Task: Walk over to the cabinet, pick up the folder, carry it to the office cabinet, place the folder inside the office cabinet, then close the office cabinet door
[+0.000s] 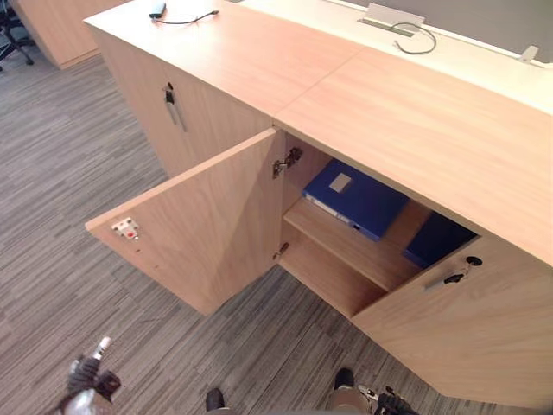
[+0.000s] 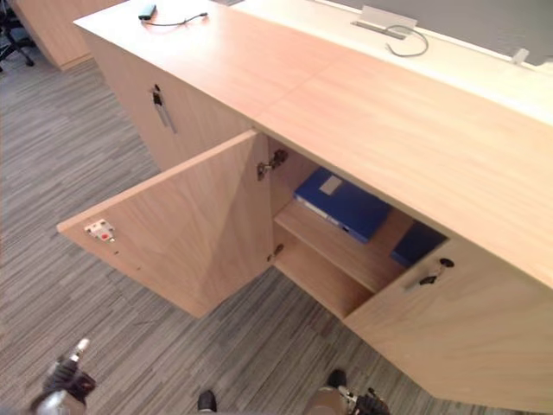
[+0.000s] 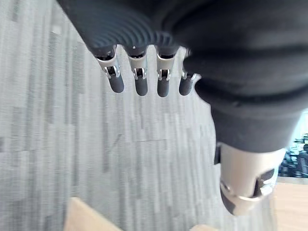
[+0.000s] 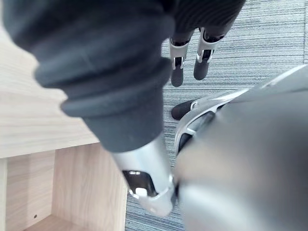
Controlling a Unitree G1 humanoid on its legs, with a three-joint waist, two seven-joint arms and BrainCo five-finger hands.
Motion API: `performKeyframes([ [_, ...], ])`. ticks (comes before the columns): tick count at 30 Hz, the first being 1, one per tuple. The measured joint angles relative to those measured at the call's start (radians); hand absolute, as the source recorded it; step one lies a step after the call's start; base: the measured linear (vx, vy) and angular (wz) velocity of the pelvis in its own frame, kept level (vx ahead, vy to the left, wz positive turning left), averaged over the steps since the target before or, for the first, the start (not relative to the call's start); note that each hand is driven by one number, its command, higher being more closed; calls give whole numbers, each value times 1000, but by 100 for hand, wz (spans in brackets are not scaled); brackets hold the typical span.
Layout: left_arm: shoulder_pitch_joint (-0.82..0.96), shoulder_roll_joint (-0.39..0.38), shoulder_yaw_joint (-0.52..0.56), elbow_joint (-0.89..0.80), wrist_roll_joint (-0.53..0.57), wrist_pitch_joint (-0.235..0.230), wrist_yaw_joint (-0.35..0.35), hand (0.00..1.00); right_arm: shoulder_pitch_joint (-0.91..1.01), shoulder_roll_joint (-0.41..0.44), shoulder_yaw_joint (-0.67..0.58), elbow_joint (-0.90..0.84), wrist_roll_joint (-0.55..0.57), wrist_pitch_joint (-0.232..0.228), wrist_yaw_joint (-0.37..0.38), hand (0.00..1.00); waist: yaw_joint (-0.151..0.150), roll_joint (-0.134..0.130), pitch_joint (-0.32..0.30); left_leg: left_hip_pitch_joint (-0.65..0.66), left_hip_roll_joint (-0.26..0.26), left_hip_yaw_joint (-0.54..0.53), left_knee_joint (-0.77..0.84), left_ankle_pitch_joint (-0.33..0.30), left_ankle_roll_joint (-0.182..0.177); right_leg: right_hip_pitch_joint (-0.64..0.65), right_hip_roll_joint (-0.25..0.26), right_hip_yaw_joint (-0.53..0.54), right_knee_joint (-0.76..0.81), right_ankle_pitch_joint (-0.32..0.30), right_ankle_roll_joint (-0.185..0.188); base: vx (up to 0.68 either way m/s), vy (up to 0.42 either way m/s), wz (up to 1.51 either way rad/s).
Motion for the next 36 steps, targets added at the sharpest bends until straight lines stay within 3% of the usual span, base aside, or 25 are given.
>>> performKeyframes([
  [2, -24, 7, -16, -130, 33, -3, 15, 0, 3, 0, -1, -1, 9, 1, 3, 0, 3, 0, 0, 11, 0, 13, -2, 0, 0, 2, 2, 10, -4, 3, -1, 38, 16, -13],
  [8, -140, 136, -72, -152, 133, 2, 25, 0, 22, 0, -18, -10, 19, 3, 13, 0, 1, 0, 0, 34, 0, 32, -5, -1, 0, 11, 4, 20, -4, 6, -2, 7, 7, -8],
  [10, -196, 221, -143, -158, 200, 2, 29, 0, 39, -1, -37, -15, 21, 2, 24, 0, 0, 1, -1, 35, 0, 32, -5, -1, 0, 11, 4, 20, -2, 7, -3, 0, 0, 0],
  [15, -251, 273, -296, -275, 329, 2, 39, 0, 71, -2, -71, -27, 21, 3, 28, 0, 2, 4, -7, 34, 0, 33, -5, -1, 0, 10, 3, 20, 2, 7, -3, 0, 0, 0],
  [21, -256, 254, -457, -387, 441, 2, 22, 0, 95, 0, -110, -28, 19, 11, 37, 0, 11, 3, -8, 34, -1, 32, -4, -1, 0, 9, 2, 20, 6, 7, -3, 0, 0, 0],
  [29, -71, 195, -665, -622, 664, -6, 0, 0, 96, -1, -113, -28, -23, 10, 35, 0, 28, 1, -34, 31, -2, 25, 0, -1, 0, 17, -3, 11, 4, 7, -4, -8, 13, 4],
  [33, 8, 136, -823, -703, 699, -42, -35, 0, 98, -1, -113, -27, -51, 10, 33, 0, 25, 0, -46, 29, -2, 28, -7, -1, 0, 16, 0, 9, -10, 11, -7, 0, 0, 0],
  [36, 66, 41, -971, -745, 627, -90, -118, 0, 98, 4, -110, -25, -62, 10, 24, 0, 14, -1, -76, 29, 2, 32, -13, -3, -2, 15, 7, 9, -22, 11, -7, 55, 14, -5],
])
